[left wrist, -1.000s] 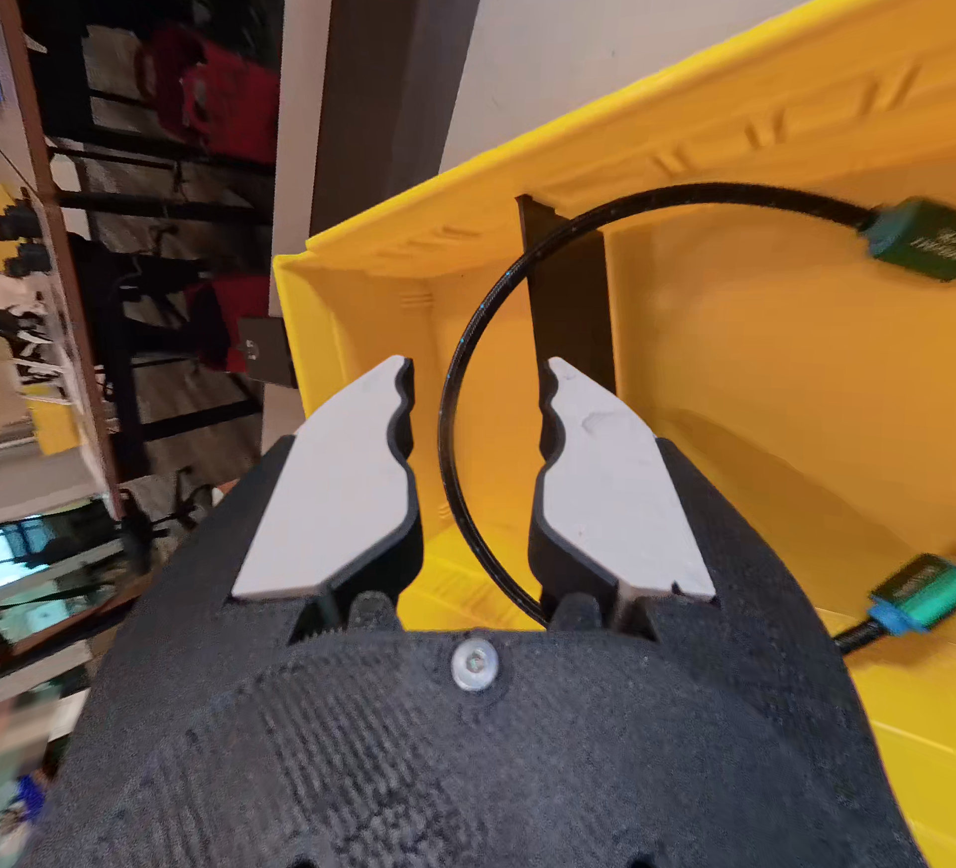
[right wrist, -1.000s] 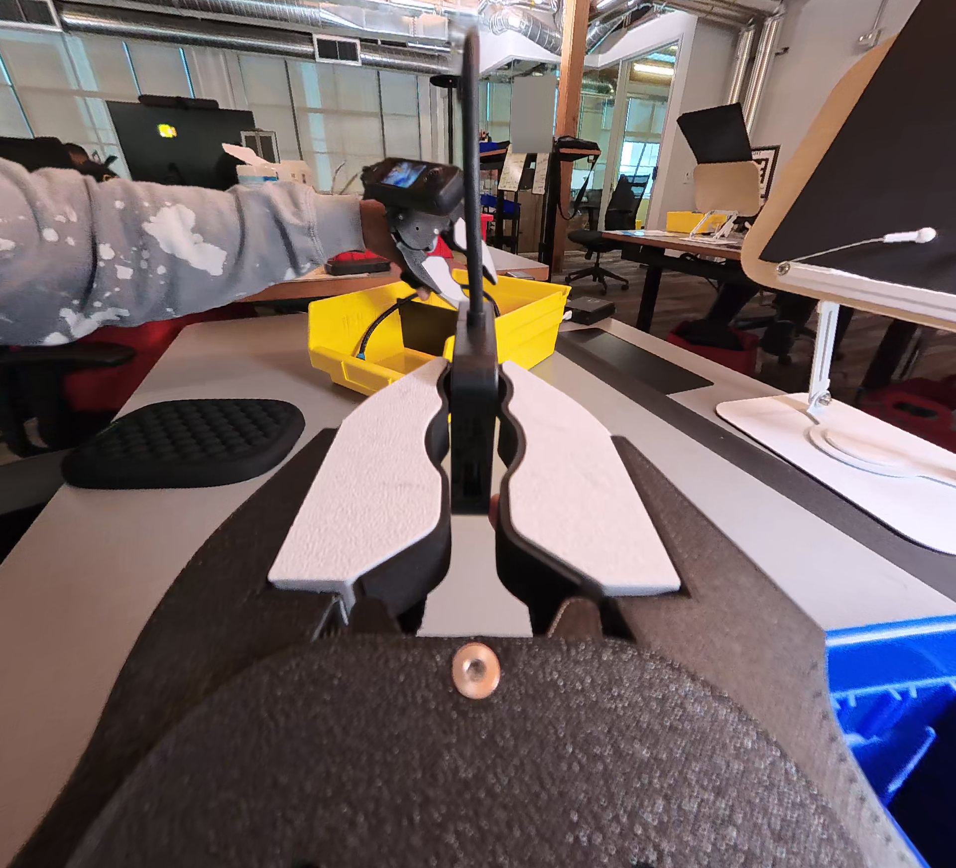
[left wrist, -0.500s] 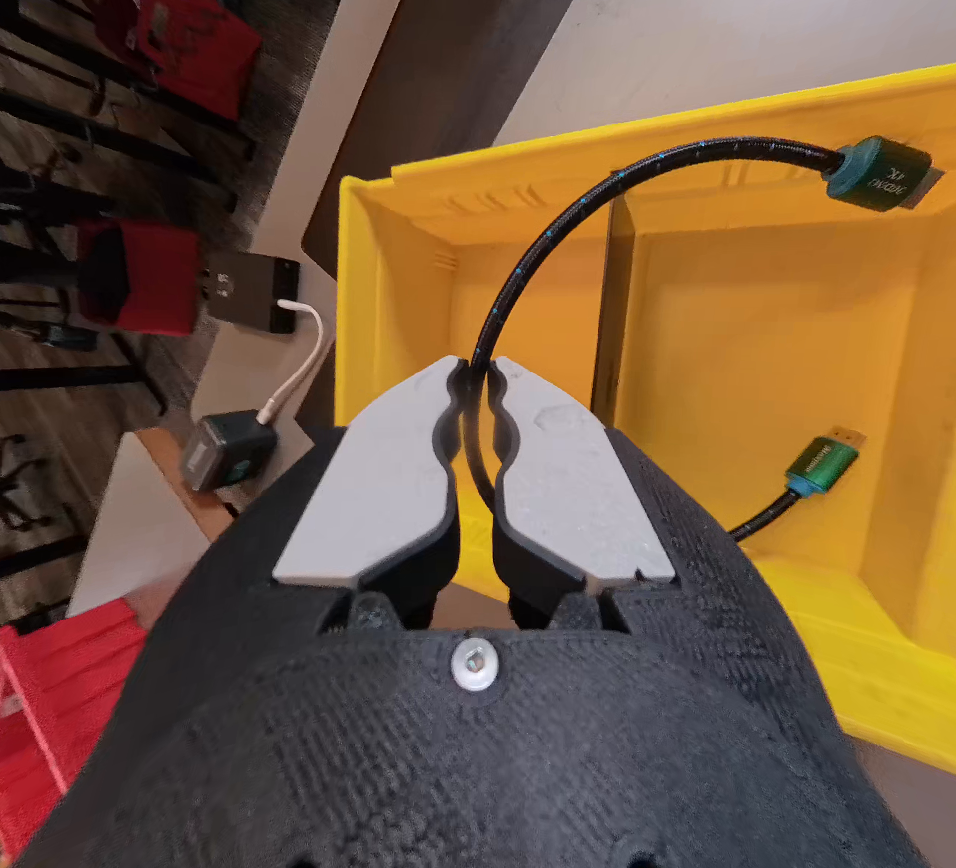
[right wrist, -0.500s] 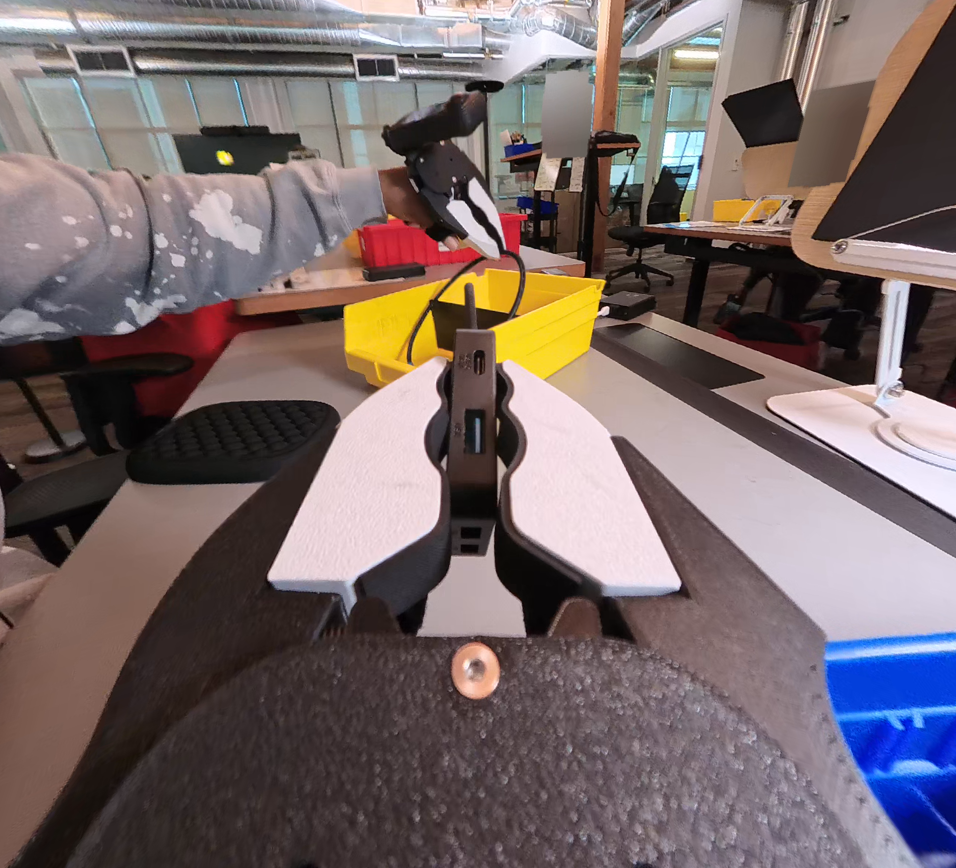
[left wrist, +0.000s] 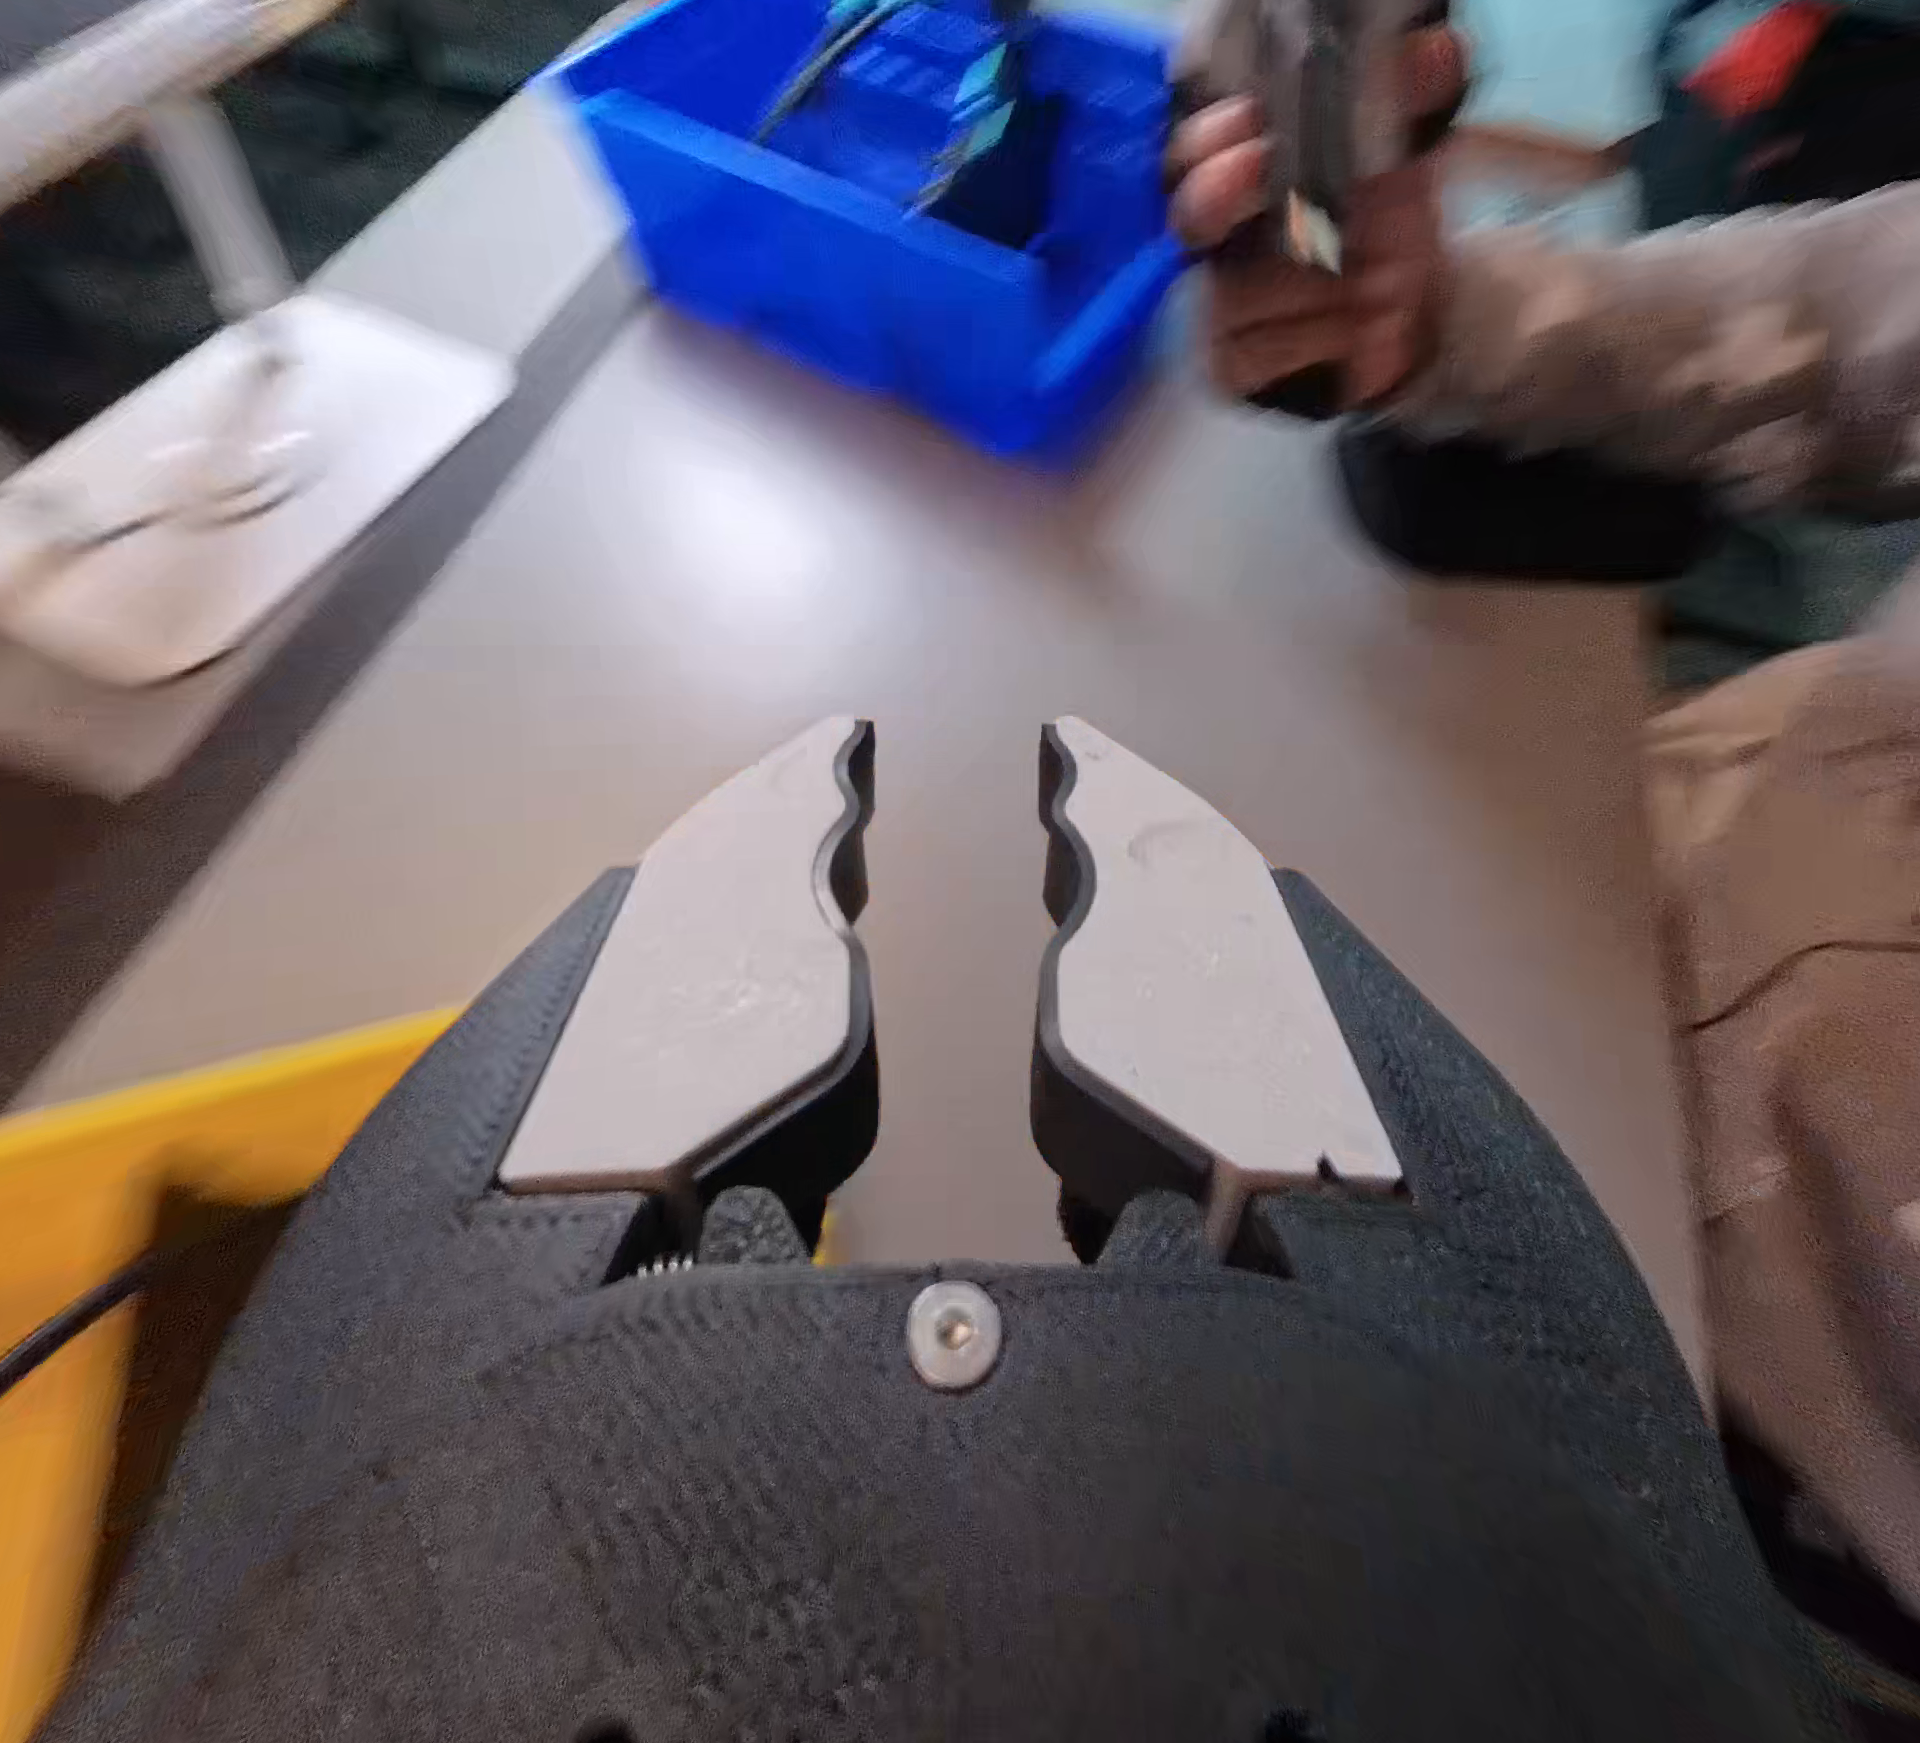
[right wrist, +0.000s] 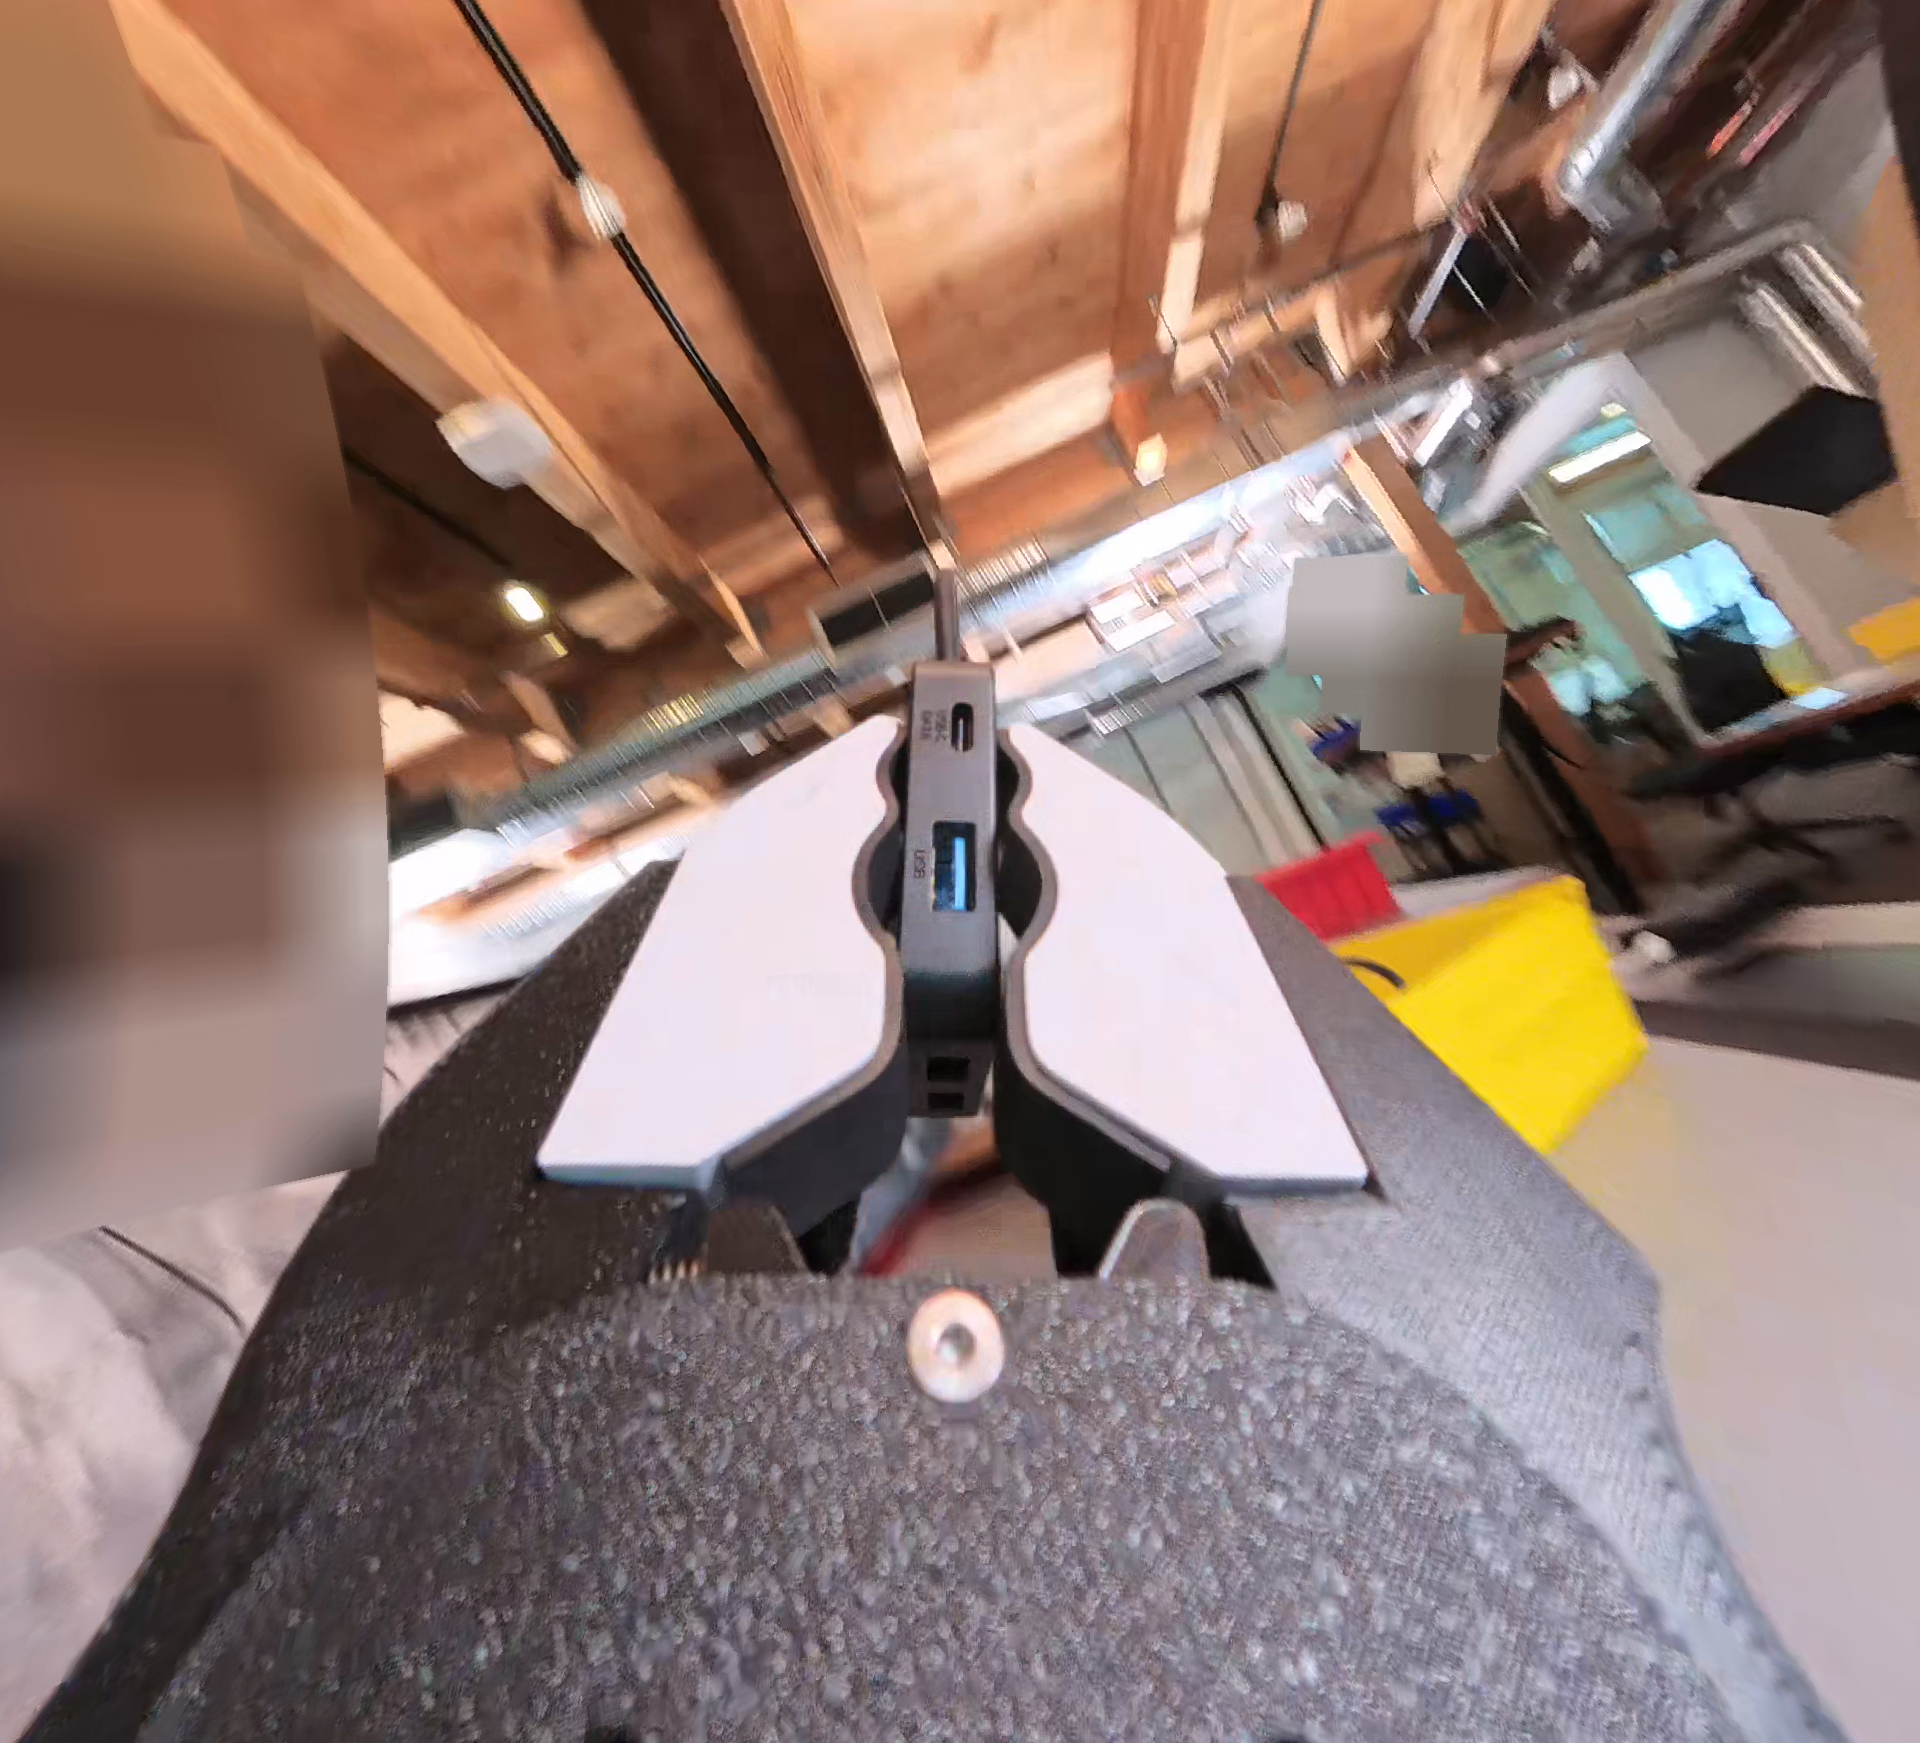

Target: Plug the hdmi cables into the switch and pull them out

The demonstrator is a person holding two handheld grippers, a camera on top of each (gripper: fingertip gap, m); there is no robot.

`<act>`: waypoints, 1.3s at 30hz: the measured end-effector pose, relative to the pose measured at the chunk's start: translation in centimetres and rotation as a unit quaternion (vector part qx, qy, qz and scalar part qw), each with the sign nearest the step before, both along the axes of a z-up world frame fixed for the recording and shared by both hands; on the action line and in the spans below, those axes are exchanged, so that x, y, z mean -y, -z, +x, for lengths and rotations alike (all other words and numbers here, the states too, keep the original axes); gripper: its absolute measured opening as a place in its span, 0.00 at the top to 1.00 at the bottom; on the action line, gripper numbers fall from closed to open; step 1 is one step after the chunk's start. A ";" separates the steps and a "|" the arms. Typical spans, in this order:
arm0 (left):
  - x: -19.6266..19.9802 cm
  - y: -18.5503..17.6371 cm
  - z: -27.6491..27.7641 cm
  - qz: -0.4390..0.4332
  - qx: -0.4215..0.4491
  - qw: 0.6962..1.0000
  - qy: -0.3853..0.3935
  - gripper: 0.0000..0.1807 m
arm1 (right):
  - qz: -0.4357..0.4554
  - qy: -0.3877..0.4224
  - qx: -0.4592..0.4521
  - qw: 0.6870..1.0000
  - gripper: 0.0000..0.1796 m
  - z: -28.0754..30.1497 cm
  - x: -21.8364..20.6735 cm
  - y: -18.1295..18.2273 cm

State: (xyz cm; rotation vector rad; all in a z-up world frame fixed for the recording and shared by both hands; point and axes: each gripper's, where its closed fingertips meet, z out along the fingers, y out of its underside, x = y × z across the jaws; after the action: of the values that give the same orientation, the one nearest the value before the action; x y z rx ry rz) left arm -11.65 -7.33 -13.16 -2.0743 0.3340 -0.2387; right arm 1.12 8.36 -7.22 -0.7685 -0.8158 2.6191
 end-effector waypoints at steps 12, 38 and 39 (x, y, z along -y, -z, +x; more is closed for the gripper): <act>-9.5 -0.1 12.9 0.146 0.174 0.970 0.088 0.94 | 0.085 -0.007 0.024 0.996 0.93 -1.0 4.1 2.1; -5.1 3.6 11.0 0.066 -0.012 0.986 0.150 0.87 | 0.529 0.030 0.066 0.846 0.93 -2.1 10.5 11.6; -4.9 3.0 10.1 0.069 -0.014 0.988 0.136 0.85 | 0.515 0.033 0.062 0.854 0.93 -2.1 10.2 11.1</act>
State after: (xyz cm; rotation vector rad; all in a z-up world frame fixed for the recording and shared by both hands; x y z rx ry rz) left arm -1.56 -2.45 -16.18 -1.8944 0.6350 -0.3415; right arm -0.96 -1.86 -18.30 -0.5873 -1.9102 1.6390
